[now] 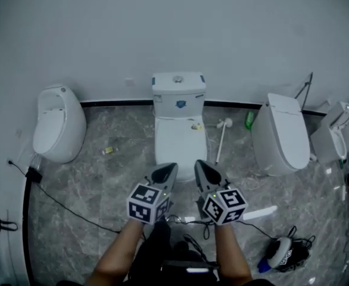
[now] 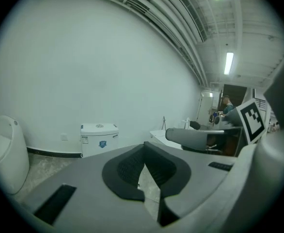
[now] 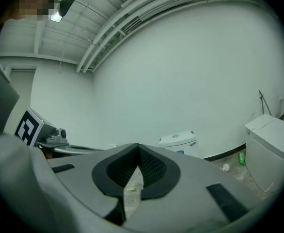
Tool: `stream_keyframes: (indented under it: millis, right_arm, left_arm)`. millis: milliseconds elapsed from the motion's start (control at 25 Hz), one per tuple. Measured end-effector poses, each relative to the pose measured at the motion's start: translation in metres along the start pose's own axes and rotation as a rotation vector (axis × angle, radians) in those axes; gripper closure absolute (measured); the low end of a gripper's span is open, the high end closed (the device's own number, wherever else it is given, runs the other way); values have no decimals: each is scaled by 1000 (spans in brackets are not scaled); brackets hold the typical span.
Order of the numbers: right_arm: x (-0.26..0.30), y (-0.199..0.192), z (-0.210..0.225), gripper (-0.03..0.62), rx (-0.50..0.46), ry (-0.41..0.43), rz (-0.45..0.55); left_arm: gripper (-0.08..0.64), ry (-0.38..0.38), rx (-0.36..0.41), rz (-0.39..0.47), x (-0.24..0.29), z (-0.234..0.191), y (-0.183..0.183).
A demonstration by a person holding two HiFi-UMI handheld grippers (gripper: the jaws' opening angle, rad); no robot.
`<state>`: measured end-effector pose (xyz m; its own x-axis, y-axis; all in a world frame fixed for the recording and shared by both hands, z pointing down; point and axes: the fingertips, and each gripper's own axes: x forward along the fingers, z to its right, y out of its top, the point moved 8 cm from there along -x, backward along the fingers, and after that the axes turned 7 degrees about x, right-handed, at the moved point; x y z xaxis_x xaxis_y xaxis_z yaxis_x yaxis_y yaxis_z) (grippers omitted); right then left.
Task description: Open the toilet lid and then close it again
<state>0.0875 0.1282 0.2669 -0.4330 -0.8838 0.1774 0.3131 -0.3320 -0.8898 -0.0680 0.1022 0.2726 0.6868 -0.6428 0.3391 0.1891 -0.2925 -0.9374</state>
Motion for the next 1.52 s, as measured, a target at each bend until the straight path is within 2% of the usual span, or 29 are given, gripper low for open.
stream_keyframes:
  millis: [200, 440, 840, 1120, 1520]
  right_arm:
    - [-38, 20, -29, 583, -43, 77, 44]
    - [-78, 32, -55, 583, -94, 129, 80]
    - [-121, 50, -77, 583, -169, 165, 121]
    - [-135, 56, -76, 583, -176, 170, 142]
    - [-144, 57, -74, 583, -172, 159, 153]
  left_arm:
    - [553, 34, 7, 39, -35, 33, 8]
    - [552, 59, 48, 91, -71, 69, 23]
    - [552, 85, 127, 146, -101, 97, 47]
    - [552, 105, 172, 167, -105, 107, 56]
    - [552, 90, 192, 176, -105, 116, 61]
